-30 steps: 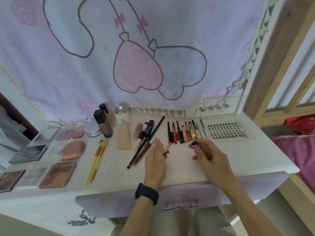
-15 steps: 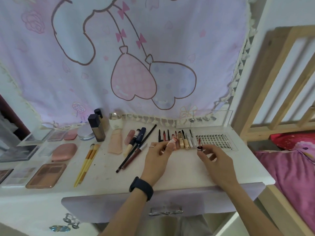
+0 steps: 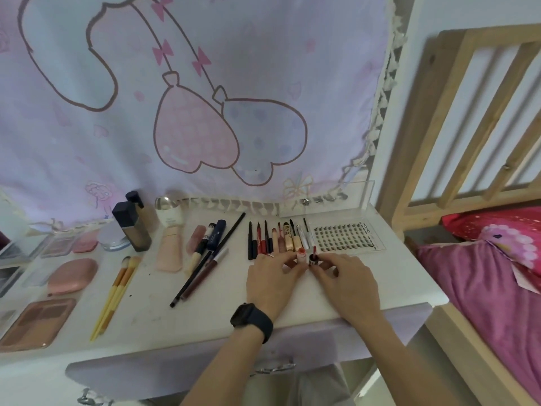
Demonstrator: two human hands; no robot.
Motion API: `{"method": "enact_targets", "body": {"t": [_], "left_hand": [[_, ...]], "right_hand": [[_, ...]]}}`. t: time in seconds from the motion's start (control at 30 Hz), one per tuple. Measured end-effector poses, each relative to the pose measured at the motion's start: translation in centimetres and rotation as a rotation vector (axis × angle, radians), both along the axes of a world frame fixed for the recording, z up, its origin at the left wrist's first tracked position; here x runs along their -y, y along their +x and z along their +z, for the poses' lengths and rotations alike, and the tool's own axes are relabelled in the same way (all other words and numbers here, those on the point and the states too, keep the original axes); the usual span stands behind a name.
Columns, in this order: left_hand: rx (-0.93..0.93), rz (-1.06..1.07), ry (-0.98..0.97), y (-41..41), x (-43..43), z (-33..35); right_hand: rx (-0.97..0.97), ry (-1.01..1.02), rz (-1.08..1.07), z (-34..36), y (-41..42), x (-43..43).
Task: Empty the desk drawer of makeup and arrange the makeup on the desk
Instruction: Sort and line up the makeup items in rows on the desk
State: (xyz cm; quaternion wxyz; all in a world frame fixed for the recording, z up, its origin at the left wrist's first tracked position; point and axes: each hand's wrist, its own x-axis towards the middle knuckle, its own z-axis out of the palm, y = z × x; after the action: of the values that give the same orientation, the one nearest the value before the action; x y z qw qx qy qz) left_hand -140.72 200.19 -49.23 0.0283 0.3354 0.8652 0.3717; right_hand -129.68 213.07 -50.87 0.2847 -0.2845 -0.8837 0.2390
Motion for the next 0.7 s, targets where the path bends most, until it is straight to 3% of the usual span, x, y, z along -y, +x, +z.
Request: {"method": "enact_targets", "body": {"t": [0.7], "left_hand": [[-0.042,-0.006,0.013,-0.16,-0.33,-0.43]], "right_hand": [[0.02,-0.016,-0.057,-0.18,-0.32,0.21]]}}
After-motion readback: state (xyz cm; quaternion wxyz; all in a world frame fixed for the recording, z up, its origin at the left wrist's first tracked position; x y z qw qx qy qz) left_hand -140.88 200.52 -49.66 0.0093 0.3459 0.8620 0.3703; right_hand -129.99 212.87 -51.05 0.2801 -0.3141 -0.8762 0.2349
